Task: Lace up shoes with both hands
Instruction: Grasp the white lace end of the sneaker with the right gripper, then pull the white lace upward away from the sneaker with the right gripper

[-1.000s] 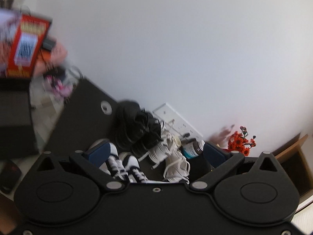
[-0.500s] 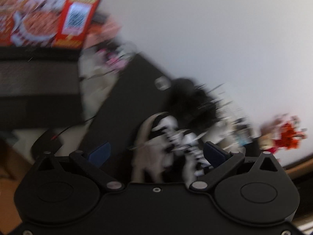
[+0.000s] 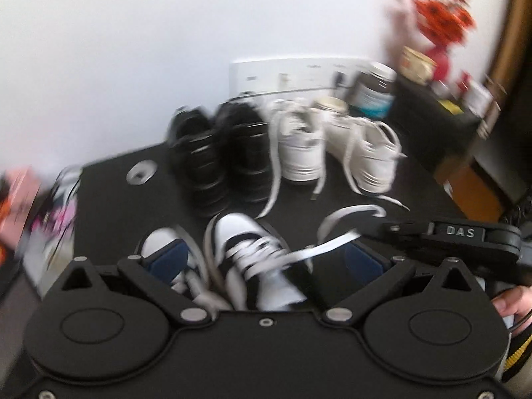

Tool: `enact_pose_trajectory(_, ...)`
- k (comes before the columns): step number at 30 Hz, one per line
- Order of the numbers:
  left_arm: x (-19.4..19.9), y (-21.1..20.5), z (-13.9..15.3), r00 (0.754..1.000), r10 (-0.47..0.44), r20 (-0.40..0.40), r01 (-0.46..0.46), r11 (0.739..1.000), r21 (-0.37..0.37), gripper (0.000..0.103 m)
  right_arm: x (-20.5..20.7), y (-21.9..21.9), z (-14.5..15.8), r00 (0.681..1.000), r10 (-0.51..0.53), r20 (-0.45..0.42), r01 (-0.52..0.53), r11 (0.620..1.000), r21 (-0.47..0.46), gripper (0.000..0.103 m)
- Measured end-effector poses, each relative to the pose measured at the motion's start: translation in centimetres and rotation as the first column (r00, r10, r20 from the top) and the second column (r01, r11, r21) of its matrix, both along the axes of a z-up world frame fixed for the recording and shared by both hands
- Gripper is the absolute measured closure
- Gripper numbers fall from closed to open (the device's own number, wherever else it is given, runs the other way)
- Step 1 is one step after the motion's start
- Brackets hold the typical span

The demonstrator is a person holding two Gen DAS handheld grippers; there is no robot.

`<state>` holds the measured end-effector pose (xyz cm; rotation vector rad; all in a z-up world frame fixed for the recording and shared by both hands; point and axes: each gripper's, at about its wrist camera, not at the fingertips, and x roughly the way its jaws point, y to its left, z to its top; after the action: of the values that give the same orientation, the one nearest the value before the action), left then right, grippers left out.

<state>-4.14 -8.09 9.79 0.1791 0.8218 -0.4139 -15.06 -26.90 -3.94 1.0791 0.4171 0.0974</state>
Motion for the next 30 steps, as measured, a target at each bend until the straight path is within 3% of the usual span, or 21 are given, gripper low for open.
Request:
enact_pose_trajectory(4,0.2,-2.5,-0.7,0.996,-0.089,0.006,0.089,0.995,0.047,0.001,-0.5,0.0,-0.4,0.999,-0.032,0.006,0.032,0.998,0.061,0.100)
enact_pose_trajectory(10,0.6,-3.6,-1.7,0.985,-0.171,-0.005,0.171,0.984,0.052,0.001,-1.2,-0.1,-1.2,0.997,-0.080,0.018,0.076,0.983,0.164,0.100)
enact_pose_trajectory(13,0.4,-3.7,-2.3,0.972,-0.237,-0.004,0.237,0.971,0.039,0.002,-1.7,-0.1,-1.4,0.994,-0.105,0.030,0.096,0.971,0.218,0.100)
enact_pose_trajectory(18,-0.3,-4.2,-3.4,0.944,-0.328,0.011,0.326,0.941,0.085,0.010,-2.1,0.1,-1.4,0.992,-0.109,0.063,0.088,0.958,0.274,0.100)
enact_pose_trajectory(22,0.2,-4.9,-3.9,0.945,-0.327,0.024,0.323,0.940,0.112,0.032,-2.1,0.5,-1.1,0.991,-0.097,0.092,0.067,0.956,0.287,0.100)
enact_pose_trajectory(27,0.6,-5.3,-4.3,0.939,-0.344,0.018,0.340,0.933,0.117,0.045,-1.9,0.9,-0.6,0.989,-0.086,0.120,0.049,0.958,0.282,0.100)
enact_pose_trajectory(29,0.8,-5.2,-4.4,0.937,-0.350,0.008,0.347,0.931,0.118,0.090,-1.9,1.0,-0.7,0.989,-0.087,0.119,0.051,0.959,0.280,0.100)
enact_pose_trajectory(30,0.8,-5.1,-4.5,0.936,-0.353,0.003,0.350,0.929,0.118,0.097,-2.0,0.9,-0.8,0.989,-0.091,0.115,0.056,0.958,0.280,0.099)
